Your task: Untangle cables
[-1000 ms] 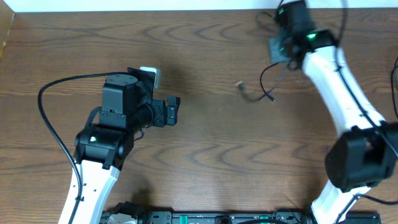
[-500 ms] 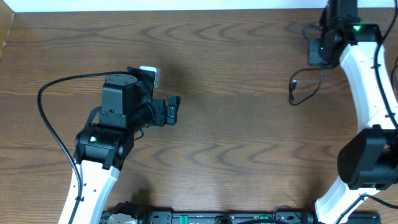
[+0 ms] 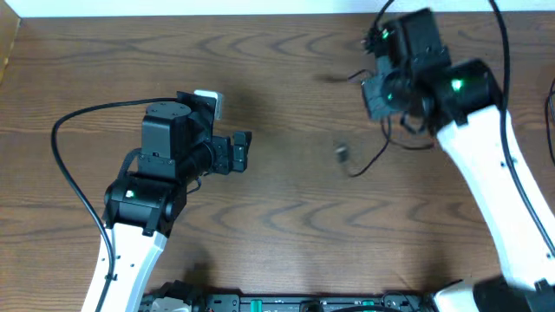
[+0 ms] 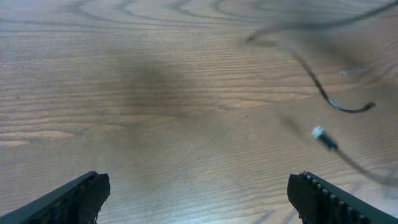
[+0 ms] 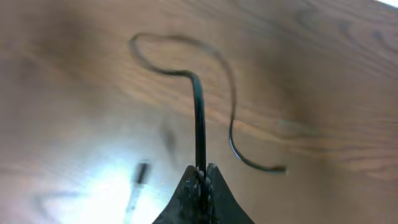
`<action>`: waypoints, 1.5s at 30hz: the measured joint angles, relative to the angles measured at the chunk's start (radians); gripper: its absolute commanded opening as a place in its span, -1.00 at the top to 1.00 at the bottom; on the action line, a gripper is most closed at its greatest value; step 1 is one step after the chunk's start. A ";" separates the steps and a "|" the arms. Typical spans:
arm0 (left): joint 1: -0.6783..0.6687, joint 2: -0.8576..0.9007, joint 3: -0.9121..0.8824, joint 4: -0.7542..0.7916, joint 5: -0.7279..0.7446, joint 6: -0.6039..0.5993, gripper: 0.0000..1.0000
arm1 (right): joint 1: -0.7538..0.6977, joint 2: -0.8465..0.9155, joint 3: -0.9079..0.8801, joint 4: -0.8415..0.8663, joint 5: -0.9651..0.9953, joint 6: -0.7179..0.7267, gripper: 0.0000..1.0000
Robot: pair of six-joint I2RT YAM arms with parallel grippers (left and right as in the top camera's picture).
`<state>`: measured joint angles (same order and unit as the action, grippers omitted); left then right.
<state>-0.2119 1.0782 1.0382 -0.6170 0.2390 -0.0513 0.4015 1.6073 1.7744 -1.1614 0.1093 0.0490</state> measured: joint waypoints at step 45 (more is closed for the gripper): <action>0.000 0.000 0.000 0.000 -0.035 0.026 -0.93 | 0.249 -0.170 -0.171 -0.066 0.131 0.251 0.98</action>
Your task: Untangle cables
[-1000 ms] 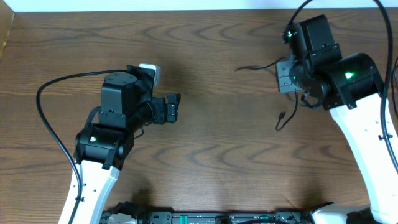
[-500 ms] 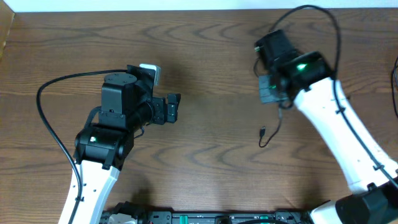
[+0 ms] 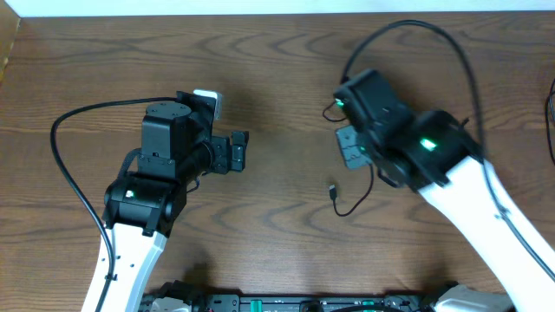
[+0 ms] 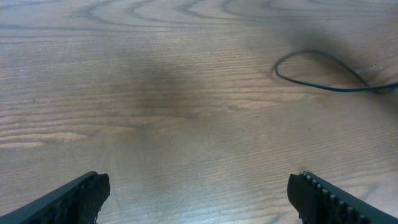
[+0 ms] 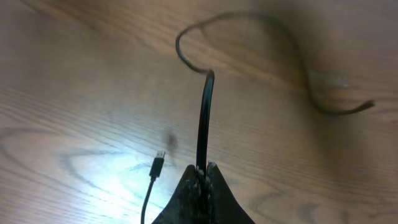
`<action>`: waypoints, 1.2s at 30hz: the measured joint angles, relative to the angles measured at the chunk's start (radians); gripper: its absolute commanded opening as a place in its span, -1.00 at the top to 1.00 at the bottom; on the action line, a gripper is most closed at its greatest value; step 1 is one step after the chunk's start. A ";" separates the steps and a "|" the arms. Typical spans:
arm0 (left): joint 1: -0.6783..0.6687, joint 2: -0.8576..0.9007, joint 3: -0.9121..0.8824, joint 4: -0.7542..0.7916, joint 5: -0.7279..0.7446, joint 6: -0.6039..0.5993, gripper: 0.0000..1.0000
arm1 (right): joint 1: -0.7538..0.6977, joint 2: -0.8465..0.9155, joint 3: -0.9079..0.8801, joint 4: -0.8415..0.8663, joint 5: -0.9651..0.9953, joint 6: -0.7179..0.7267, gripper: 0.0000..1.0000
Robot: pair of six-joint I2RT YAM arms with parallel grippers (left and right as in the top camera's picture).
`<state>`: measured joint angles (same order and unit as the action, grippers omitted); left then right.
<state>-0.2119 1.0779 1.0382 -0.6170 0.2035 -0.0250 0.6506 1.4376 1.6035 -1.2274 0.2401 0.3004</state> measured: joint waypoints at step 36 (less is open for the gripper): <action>0.000 0.000 0.000 0.024 0.000 -0.004 -0.93 | -0.273 0.028 0.003 0.154 0.018 -0.101 0.98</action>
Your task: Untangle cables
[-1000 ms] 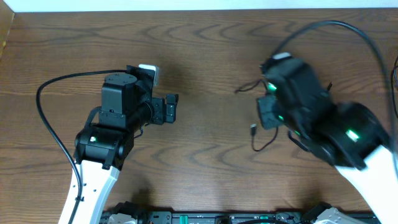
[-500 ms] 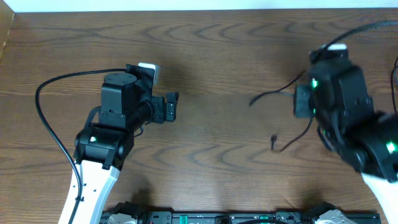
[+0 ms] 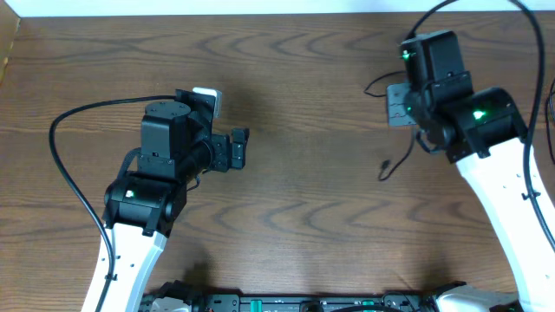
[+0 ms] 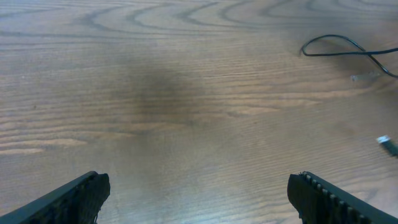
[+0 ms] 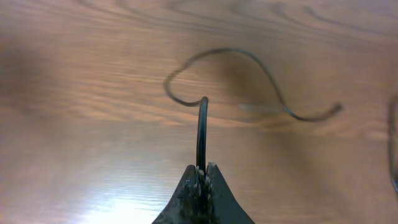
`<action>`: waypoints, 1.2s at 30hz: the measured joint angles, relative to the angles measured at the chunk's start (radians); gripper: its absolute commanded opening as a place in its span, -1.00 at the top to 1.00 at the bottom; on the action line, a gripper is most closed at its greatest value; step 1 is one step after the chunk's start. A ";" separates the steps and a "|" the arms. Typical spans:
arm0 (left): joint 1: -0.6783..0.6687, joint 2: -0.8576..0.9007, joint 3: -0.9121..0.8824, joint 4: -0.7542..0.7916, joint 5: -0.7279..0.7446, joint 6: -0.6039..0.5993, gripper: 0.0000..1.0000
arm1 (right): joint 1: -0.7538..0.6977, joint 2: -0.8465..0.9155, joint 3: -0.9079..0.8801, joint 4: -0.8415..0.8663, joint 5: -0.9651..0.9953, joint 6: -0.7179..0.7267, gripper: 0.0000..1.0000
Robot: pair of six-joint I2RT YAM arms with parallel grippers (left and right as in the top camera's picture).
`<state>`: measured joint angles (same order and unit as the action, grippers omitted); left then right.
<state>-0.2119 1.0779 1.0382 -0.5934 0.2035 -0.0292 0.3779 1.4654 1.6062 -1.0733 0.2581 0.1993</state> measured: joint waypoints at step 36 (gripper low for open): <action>0.000 -0.001 0.000 -0.004 0.000 0.000 -0.93 | -0.075 0.184 0.683 -0.554 -0.085 0.020 0.98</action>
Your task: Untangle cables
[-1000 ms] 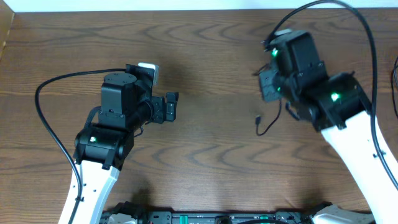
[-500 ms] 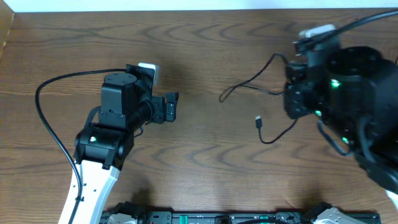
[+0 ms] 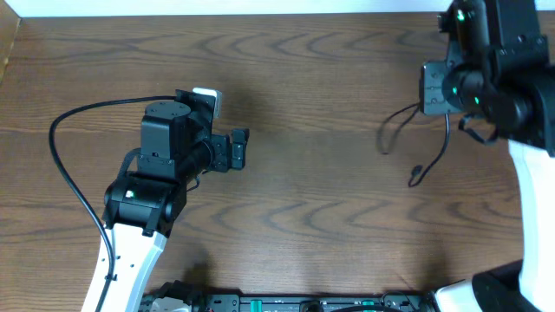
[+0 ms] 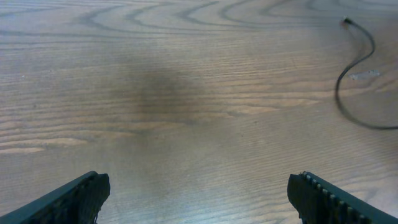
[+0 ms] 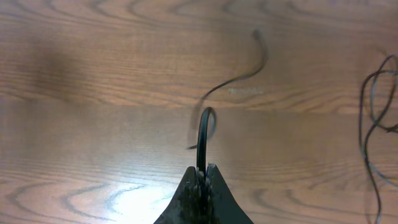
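A thin black cable [image 3: 431, 143] hangs from my right gripper [image 5: 202, 169], which is shut on it high over the table's right side. In the right wrist view the cable [image 5: 203, 138] rises from the fingertips and loops away, blurred. Its loose end [image 4: 356, 50] curves at the far right of the left wrist view. A second tangle of black cable [image 5: 375, 118] lies at the right edge of the right wrist view. My left gripper [image 4: 198, 194] stands open over bare wood at left centre, nothing between its fingers.
The brown wooden table [image 3: 295, 208] fills the view, with a white wall strip along its far edge. The left arm's own black cord [image 3: 65, 165] arcs over the table's left part.
My right gripper has moved further right and toward the far edge with the cable. The cable's free end now hangs lower and farther right. The left arm has not moved.
My right gripper held the black cable at the far right. Then it was nearer the table's middle, the plug lying on the wood. After that it stood back at the right, and now at the far right corner with the cable dangling. The left gripper stayed open throughout.
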`<action>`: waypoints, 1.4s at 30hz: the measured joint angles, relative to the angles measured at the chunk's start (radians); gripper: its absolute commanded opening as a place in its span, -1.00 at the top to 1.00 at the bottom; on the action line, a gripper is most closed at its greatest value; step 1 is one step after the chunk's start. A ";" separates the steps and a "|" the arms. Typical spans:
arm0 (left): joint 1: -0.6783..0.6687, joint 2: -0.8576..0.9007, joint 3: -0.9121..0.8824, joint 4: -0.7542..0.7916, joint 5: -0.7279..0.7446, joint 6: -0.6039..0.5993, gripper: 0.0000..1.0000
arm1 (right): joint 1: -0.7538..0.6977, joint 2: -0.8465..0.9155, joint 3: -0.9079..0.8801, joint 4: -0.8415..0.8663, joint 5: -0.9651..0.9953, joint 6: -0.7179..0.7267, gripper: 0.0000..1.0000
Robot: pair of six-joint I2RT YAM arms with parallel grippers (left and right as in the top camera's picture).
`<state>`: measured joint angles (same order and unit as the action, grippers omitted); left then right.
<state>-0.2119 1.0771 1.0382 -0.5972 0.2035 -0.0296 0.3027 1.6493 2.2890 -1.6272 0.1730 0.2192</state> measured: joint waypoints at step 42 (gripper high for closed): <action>0.000 0.000 0.000 -0.052 0.000 0.000 -0.93 | 0.007 0.462 -0.089 -0.066 -0.228 -0.055 0.97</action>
<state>-0.2119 1.0771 1.0382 -0.6491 0.2035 -0.0296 0.3099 2.1113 2.1998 -1.6928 -0.0551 0.1638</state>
